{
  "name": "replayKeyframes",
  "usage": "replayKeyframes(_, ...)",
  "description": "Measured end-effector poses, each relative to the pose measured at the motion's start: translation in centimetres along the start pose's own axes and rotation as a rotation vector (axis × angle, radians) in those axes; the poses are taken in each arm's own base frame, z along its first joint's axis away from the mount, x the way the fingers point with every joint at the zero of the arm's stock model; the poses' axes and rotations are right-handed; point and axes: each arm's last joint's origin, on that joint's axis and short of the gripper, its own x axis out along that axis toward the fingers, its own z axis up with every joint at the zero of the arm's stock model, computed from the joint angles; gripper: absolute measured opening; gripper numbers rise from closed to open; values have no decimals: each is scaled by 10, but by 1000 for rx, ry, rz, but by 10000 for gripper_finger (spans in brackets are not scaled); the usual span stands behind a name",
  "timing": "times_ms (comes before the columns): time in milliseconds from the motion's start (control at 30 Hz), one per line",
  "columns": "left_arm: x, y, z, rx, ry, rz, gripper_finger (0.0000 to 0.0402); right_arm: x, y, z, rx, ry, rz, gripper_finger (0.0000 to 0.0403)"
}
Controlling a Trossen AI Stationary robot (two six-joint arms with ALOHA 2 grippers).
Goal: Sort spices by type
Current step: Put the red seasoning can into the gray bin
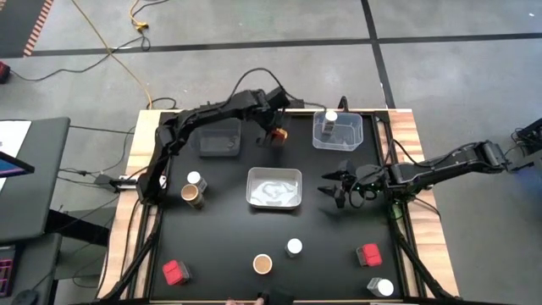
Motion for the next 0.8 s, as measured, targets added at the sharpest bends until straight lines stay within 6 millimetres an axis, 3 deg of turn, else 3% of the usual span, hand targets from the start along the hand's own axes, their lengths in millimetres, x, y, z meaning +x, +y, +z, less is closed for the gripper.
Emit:
replayKeyframes(200,-54,-9,28,-144,-29,8,214,0,0,0,-16,0,0,301)
replayKeyframes(367,-84,-38,49,-200,-64,-64,214,0,1,-1,-19,8,15,301)
replayKeyframes(667,-99,-105,80,-260,-29,-137,214,-2,6,-5,-60,32,40,301)
replayKeyframes(800,-85,-130,87,-285,5,-112,214,-3,8,-7,-81,38,54,301)
